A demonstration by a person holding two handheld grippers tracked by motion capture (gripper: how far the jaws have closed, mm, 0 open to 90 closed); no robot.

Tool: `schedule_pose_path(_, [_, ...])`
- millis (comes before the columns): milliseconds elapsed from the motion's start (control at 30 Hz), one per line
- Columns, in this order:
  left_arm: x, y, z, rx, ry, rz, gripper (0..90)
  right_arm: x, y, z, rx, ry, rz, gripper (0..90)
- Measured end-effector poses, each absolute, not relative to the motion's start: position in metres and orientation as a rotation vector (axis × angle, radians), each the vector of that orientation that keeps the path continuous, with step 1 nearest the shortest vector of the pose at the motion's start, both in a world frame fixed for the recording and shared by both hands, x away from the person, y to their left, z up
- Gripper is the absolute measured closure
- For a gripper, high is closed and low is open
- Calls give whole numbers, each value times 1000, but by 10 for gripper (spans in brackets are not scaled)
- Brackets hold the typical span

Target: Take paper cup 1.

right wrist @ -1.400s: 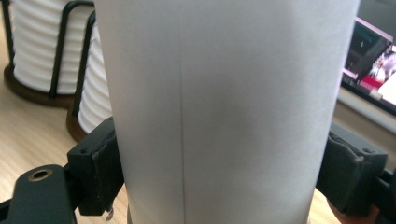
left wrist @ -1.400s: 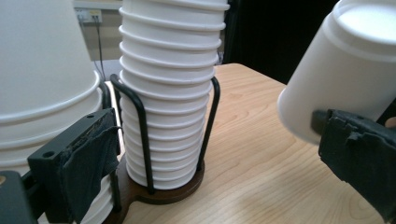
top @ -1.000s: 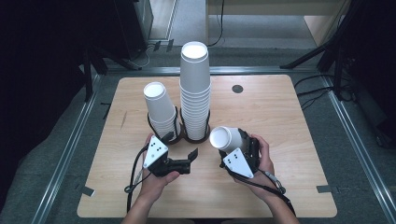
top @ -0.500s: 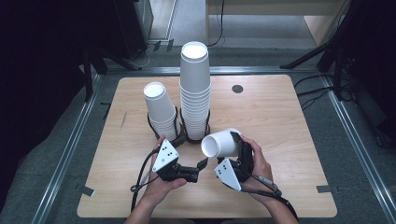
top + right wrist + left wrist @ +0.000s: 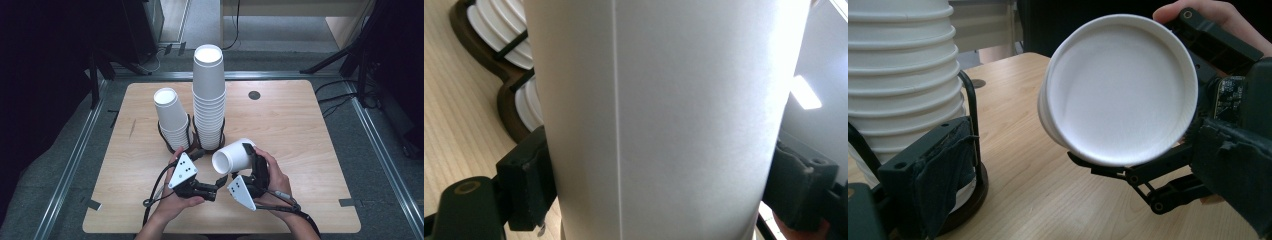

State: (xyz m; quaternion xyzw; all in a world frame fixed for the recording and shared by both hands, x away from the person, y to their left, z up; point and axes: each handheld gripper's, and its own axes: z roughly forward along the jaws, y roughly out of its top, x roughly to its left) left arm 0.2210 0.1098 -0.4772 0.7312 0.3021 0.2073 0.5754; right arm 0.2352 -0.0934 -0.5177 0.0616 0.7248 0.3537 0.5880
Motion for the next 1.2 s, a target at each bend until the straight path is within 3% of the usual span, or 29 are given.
schedule_pose_path(333, [217, 103, -477, 1744, 671, 484, 0, 231, -90, -518, 98, 1695, 847, 147])
schedule_pose_path(1200, [215, 101, -475, 1759, 667, 470, 154, 222, -86, -519, 6, 1721, 926, 148])
